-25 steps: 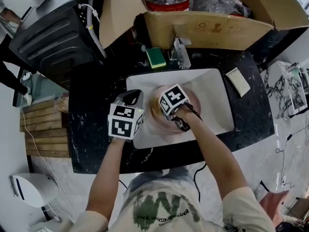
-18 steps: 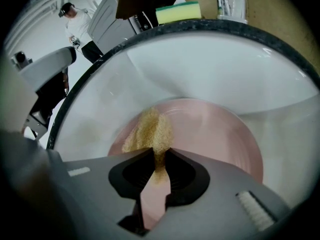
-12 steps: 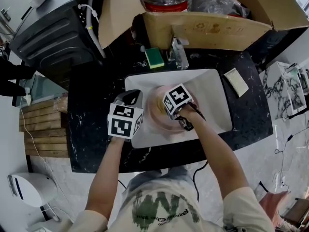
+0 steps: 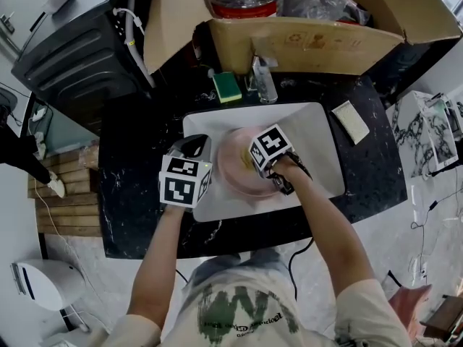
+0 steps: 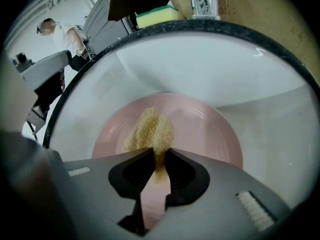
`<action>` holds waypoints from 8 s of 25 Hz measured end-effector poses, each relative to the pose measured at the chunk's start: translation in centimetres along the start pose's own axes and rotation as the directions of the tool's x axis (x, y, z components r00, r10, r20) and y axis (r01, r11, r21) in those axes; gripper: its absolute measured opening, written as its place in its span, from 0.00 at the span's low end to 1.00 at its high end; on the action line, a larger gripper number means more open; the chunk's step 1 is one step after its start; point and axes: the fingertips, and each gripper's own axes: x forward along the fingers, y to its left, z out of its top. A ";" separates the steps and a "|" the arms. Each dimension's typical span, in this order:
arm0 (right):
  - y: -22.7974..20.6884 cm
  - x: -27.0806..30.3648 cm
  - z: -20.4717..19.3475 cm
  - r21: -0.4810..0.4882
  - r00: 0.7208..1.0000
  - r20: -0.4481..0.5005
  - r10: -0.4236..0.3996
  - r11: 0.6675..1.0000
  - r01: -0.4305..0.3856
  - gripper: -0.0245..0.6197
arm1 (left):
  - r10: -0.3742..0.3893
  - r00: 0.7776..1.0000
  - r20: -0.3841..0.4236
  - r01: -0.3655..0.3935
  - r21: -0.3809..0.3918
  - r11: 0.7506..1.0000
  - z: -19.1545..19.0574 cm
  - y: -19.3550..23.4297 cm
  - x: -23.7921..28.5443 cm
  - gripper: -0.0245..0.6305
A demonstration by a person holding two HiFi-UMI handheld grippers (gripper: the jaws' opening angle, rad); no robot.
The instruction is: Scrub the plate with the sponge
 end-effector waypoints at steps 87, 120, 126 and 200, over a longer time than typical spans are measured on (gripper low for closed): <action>6.2 0.2 2.0 0.043 0.983 0.049 0.176 0.983 -0.178 0.14 | 0.007 1.000 -0.006 -0.007 0.004 1.000 -0.5 -0.7 -1.1 0.04; 6.3 0.2 -1.0 -0.042 0.982 -0.076 0.175 0.983 -0.178 0.14 | -0.009 1.000 -0.001 0.009 0.018 1.000 -0.5 -1.4 -1.0 0.04; 6.0 0.0 -1.8 -0.052 0.979 -0.102 0.177 0.982 -0.183 0.14 | -0.012 1.000 0.001 0.012 0.020 1.000 -0.3 -1.7 -1.0 0.04; -5.6 -3.3 -5.2 -0.092 0.980 -0.191 0.062 0.992 -0.081 0.14 | 0.027 1.000 -0.014 -0.027 0.013 1.000 1.3 -4.6 1.7 0.04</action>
